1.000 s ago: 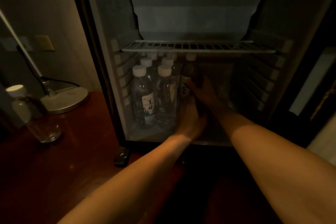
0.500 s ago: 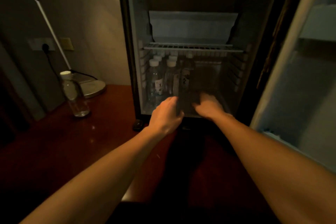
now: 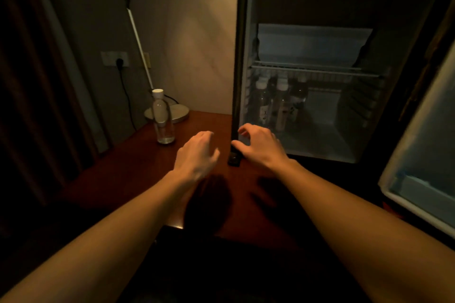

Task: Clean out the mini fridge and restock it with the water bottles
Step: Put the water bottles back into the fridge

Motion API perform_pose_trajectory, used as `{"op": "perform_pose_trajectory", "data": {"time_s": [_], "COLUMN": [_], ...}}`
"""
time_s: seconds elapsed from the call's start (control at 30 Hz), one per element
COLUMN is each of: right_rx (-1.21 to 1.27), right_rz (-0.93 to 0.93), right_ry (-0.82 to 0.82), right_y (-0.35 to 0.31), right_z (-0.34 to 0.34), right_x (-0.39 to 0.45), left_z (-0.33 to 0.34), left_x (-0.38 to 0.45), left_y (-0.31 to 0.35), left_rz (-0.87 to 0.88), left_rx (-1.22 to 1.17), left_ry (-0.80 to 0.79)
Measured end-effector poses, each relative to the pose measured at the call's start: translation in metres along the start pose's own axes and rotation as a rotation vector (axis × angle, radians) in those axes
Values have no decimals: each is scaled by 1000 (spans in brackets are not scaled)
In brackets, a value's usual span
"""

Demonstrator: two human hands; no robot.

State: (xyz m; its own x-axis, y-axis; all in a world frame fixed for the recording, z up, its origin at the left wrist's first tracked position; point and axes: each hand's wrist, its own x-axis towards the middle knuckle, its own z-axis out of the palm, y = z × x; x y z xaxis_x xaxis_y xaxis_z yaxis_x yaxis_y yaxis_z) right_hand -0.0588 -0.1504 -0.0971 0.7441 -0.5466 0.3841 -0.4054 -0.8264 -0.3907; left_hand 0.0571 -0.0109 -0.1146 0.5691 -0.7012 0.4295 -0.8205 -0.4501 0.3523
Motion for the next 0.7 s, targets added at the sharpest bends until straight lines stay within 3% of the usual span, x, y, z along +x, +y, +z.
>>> {"op": "perform_pose_trajectory", "data": {"time_s": [0.4, 0.7], "right_rx": [302, 453], "right_rz": [21, 50], "right_ry": [-58, -62], "right_y": [-106, -135], "right_z": [113, 170], "right_x": [128, 182], "left_z": [-17, 0], "left_x": [36, 72], "left_y": [-154, -201], "left_rz": [-204, -245], "left_rx": [121, 97], "left_ry": [57, 66]}}
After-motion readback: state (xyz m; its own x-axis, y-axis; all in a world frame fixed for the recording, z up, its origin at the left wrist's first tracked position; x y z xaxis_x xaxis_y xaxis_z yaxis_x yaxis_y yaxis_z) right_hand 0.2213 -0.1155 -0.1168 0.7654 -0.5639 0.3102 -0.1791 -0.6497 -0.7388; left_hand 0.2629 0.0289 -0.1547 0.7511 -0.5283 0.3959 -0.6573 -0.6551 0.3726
